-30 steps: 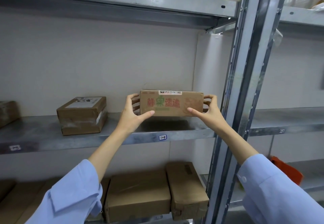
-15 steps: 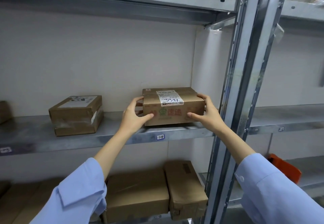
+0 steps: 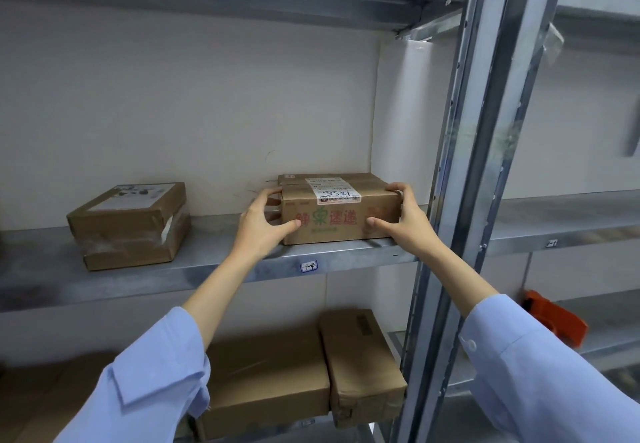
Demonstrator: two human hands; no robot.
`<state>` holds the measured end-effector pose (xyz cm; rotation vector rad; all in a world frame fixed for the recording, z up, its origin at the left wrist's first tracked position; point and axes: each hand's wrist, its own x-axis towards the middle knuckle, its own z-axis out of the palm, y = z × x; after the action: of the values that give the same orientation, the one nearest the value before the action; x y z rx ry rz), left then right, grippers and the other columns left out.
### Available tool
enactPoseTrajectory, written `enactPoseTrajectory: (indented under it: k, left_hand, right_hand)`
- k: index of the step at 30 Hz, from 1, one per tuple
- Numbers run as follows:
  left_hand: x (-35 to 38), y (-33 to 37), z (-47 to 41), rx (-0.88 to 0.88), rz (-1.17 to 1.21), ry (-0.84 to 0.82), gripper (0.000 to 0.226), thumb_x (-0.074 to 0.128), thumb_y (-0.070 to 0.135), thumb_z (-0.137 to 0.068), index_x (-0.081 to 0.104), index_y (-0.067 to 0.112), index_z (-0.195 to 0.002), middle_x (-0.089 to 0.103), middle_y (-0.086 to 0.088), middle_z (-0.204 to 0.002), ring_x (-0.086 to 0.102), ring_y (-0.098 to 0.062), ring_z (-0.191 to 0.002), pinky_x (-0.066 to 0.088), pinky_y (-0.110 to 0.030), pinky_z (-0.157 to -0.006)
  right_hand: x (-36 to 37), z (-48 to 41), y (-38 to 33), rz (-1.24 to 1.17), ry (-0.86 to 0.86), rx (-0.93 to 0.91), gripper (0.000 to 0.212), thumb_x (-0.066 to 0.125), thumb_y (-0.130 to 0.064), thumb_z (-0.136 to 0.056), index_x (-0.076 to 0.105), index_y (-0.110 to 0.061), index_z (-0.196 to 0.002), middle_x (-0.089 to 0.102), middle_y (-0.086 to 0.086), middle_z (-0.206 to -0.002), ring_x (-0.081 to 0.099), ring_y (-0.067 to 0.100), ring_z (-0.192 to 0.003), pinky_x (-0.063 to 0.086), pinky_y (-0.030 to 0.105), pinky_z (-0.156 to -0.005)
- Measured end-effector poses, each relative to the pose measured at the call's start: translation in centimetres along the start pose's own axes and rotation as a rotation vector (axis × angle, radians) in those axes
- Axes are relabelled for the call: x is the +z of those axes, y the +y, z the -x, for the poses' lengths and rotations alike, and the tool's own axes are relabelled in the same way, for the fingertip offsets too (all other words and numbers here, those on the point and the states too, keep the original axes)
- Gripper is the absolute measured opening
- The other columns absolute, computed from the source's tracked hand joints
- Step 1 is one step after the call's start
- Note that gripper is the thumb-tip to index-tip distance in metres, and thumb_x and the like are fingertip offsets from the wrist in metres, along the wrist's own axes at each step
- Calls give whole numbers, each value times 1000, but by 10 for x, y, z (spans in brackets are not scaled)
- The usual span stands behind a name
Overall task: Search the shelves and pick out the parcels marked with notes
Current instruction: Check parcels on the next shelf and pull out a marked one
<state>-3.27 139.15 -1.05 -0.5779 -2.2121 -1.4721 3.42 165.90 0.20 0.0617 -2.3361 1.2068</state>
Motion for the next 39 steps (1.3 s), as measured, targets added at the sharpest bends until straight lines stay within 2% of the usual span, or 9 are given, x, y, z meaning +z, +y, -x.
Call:
enactPoseTrajectory:
  k: [2, 4, 14, 17, 20, 24, 27, 34, 39]
  left_hand:
    - [0, -1, -1, 1, -21, 0, 63, 86, 19, -70, 56, 25, -124, 67, 5, -107, 66, -16, -102, 52, -28, -93]
    - [-1, -2, -1, 0, -37, -1, 64, 87, 21, -69, 55, 26, -124, 67, 3, -109, 66, -17, -103, 52, -35, -94]
    - [-5, 6, -1, -2, -135, -33, 67, 85, 21, -72, 53, 21, -131, 63, -3, -122, 59, -20, -109, 46, -31, -94]
    - [-5, 6, 0, 12, -192, -41, 69, 82, 22, -74, 51, 21, -136, 59, -7, -129, 55, -23, -118, 42, -35, -101]
    - [-6, 7, 5, 28, -258, -29, 72, 80, 27, -76, 48, 22, -140, 55, -9, -135, 49, -27, -126, 39, -37, -105]
    - [-10, 18, 15, 105, -450, 20, 69, 72, 37, -83, 43, 23, -144, 51, -4, -141, 43, -28, -130, 35, -41, -105]
    - [-19, 26, 21, 167, -584, 55, 67, 65, 44, -88, 40, 23, -146, 46, 0, -148, 38, -25, -133, 29, -40, -108]
    - [-58, 34, 41, 254, -829, 127, 64, 56, 47, -92, 38, 22, -148, 41, 1, -152, 36, -21, -136, 22, -36, -108]
    - [-114, 28, 74, 147, -983, 182, 66, 48, 52, -92, 35, 23, -150, 42, 2, -151, 36, -21, -136, 22, -36, -108]
  right_hand:
    - [0, -1, 0, 18, 3, 1, 67, 78, -22, -82, 34, -23, -133, 52, 3, -126, 55, 23, -115, 51, 44, -97]
    - [1, -3, 0, 38, 6, 11, 69, 79, -23, -82, 34, -24, -133, 51, 3, -128, 55, 23, -116, 53, 48, -95]
    - [2, 2, -6, 156, 67, 9, 70, 79, -26, -81, 40, -19, -139, 46, 11, -137, 48, 23, -124, 41, 39, -109]
    - [2, 5, -10, 194, 74, 3, 70, 77, -25, -83, 40, -17, -142, 42, 13, -141, 44, 24, -128, 34, 32, -107]
    - [4, 9, -14, 228, 69, -21, 71, 75, -26, -84, 39, -18, -145, 37, 12, -145, 42, 25, -131, 34, 34, -110]
    - [9, 13, -19, 368, 154, -74, 68, 70, -36, -87, 39, -24, -146, 31, 10, -153, 31, 29, -140, 35, 47, -112]
    - [14, 15, -31, 479, 213, -131, 65, 65, -43, -89, 41, -24, -147, 29, 9, -156, 23, 27, -145, 30, 48, -112]
    - [46, 15, -67, 460, 127, -251, 62, 57, -50, -92, 41, -26, -147, 34, 8, -153, 26, 26, -143, 30, 46, -112]
    - [100, 19, -103, 399, 22, -387, 62, 59, -47, -92, 43, -23, -146, 37, 9, -151, 28, 27, -141, 26, 40, -113]
